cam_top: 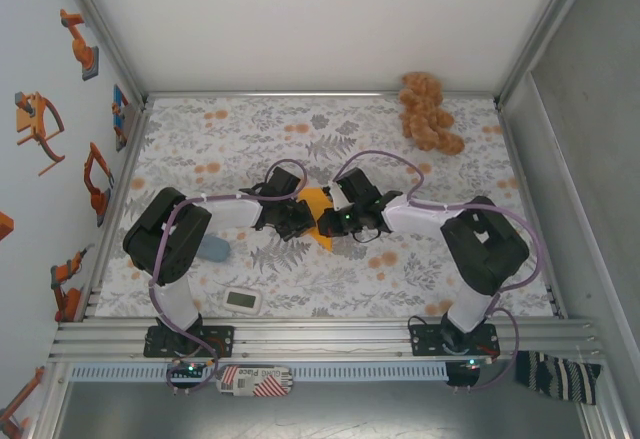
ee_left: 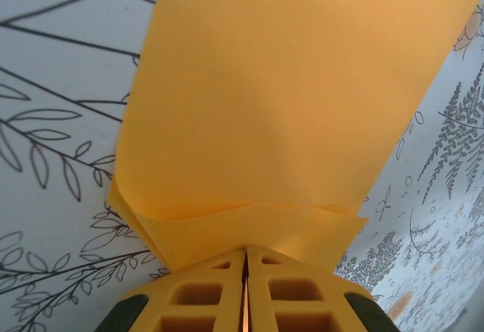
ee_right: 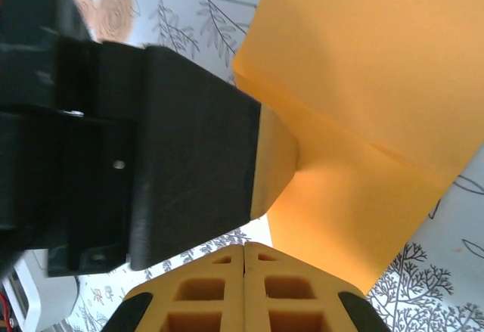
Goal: Fold a paper plane with a square sheet of paper (pick it up from the middle)
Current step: Third fold the triangle at the center of the table.
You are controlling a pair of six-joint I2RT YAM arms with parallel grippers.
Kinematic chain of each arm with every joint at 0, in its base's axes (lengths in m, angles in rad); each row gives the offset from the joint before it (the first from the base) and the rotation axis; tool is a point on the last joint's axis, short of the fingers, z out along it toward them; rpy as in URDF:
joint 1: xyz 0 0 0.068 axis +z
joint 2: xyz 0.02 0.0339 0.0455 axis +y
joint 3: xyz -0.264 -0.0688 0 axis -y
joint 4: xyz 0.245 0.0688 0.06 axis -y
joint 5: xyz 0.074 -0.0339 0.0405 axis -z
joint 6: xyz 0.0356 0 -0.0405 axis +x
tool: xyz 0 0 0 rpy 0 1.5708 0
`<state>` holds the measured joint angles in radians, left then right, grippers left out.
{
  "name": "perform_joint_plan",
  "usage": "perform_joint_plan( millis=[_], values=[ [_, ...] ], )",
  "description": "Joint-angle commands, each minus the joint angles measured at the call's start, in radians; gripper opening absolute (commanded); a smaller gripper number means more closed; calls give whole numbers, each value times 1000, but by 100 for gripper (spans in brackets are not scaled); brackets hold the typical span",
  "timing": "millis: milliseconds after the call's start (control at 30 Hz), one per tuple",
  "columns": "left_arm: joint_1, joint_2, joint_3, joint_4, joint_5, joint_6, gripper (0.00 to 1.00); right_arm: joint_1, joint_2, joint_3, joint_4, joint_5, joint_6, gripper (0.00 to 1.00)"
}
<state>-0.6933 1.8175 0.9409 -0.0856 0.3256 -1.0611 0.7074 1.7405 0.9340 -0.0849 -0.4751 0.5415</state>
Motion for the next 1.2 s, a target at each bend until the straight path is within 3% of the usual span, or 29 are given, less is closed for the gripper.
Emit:
perform_joint_plan(
  millis=[0, 1167],
  values=[
    [-4, 50, -24, -48, -39, -7, 10, 1, 29, 23, -7, -44, -9, 0],
    [-2, 71, -2, -126, -65, 2, 10, 4, 98, 44, -122, -5, -80, 0]
  ],
)
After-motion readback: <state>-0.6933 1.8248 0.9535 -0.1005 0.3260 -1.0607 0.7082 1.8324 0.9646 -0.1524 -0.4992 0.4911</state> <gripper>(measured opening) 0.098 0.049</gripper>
